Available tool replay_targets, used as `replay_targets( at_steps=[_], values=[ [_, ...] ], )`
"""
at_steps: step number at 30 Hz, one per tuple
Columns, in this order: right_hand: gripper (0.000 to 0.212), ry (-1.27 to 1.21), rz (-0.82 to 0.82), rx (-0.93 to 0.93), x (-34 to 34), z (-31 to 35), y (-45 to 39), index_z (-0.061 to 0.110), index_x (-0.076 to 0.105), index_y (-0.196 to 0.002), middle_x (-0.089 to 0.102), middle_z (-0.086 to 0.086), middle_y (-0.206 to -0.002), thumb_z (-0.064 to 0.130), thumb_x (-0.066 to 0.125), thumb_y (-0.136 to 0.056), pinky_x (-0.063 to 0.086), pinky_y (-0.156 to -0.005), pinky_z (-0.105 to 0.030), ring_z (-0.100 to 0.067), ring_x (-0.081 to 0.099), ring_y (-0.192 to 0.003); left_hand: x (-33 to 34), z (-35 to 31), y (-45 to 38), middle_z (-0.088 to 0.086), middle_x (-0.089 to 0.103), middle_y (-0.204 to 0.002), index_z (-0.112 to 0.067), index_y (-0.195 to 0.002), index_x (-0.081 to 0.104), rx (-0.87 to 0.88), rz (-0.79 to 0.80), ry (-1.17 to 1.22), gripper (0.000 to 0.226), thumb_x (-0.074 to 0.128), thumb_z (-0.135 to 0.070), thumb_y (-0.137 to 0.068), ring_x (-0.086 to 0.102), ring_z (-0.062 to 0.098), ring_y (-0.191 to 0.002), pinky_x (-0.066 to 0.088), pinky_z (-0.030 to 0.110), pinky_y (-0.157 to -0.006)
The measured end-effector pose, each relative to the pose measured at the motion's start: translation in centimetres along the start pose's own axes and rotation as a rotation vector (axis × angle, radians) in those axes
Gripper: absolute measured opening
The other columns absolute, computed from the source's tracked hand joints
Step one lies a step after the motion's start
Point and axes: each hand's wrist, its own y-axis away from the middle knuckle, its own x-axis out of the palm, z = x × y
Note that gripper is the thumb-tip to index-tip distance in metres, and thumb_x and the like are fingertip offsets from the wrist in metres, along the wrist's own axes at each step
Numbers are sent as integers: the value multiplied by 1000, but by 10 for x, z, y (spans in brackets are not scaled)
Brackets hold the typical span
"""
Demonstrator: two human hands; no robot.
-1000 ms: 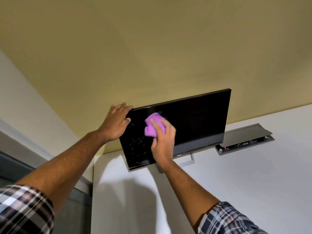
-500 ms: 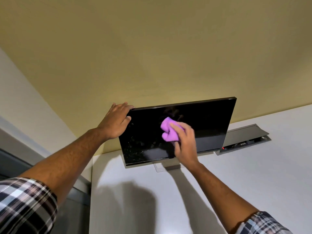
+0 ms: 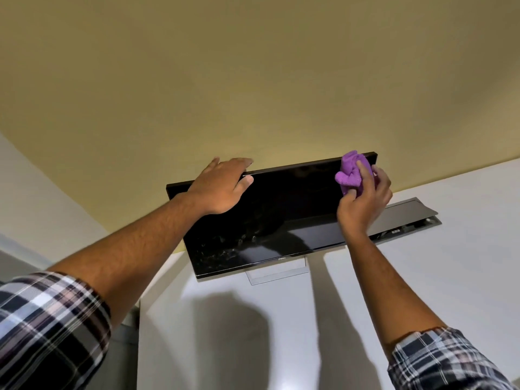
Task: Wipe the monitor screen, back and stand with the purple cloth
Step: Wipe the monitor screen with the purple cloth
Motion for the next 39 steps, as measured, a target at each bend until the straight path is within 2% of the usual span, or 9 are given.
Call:
replay_targets(
  at_steps=[7, 12, 21, 27, 29, 32, 34, 36, 39],
  values=[
    [92, 27, 31, -24, 13, 10, 17, 30, 42, -159, 48, 3, -156, -15, 66, -82, 45, -108, -31, -20, 46, -143, 18, 7, -2, -2, 52, -147, -27, -147, 38, 14, -44, -101, 43, 29, -35, -106, 38, 14, -144, 3, 44, -126],
    [93, -35, 82, -5, 30, 34, 64, 30, 56, -150, 51, 3, -151, -21, 61, -72, 48, -101, -29, -18, 51, -131, 21, 10, -3, -1, 44, -155, -25, -152, 32, 15, -16, -93, 46, 25, -35, -107, 24, 11, -152, 3, 41, -126],
    [43, -134, 424, -64, 42, 51, 164, 35, 64, -134, 52, 0, -139, 12, 60, -98, 54, -102, -39, -14, 55, -127, 19, 9, -3, 0, 42, -157, -22, -154, 29, -25, -2, -62, 47, 31, -30, -108, 24, 12, -152, 3, 38, -126],
    [72, -100, 671, -296, 24, 22, 189, 38, 69, -131, 50, 20, -143, -10, 75, -77, 52, -94, -32, -19, 44, -130, 15, 8, -2, -3, 42, -157, -25, -154, 31, -8, 36, -72, 47, 30, -30, -108, 32, 13, -148, 1, 40, -126],
    [58, -209, 630, -343, 13, 24, 166, 32, 75, -123, 60, 14, -135, -12, 67, -86, 52, -97, -40, -21, 55, -124, 14, 7, -1, -4, 41, -157, -25, -154, 30, -2, 45, -74, 47, 30, -31, -108, 32, 13, -148, 1, 40, -126],
    [45, -249, 269, -340, -8, 28, 108, 16, 81, -110, 69, 7, -121, -9, 52, -85, 46, -95, -29, -9, 61, -116, 12, 6, -1, -3, 41, -158, -26, -154, 29, -2, 47, -76, 47, 29, -32, -108, 31, 12, -148, 1, 41, -126],
    [51, -130, 75, -177, -13, 21, 70, 17, 77, -114, 65, 1, -125, -4, 51, -76, 48, -91, -37, -20, 61, -111, 11, 5, 0, -3, 42, -156, -26, -154, 30, 1, 48, -73, 46, 30, -31, -108, 33, 12, -147, 1, 40, -126],
    [64, -56, 73, -20, -8, 9, 44, 22, 71, -127, 60, -1, -133, -8, 51, -74, 53, -91, -44, -29, 59, -115, 11, 4, 1, -3, 42, -156, -25, -154, 30, 8, 47, -69, 46, 30, -30, -108, 33, 13, -147, 1, 40, -126],
    [78, -9, 161, -18, 5, 11, 40, 25, 59, -146, 52, -3, -147, -8, 56, -76, 45, -97, -32, -31, 54, -125, 10, 5, 1, -4, 43, -156, -25, -154, 31, 15, 43, -80, 46, 31, -30, -108, 35, 13, -146, 3, 41, -126]
  ],
)
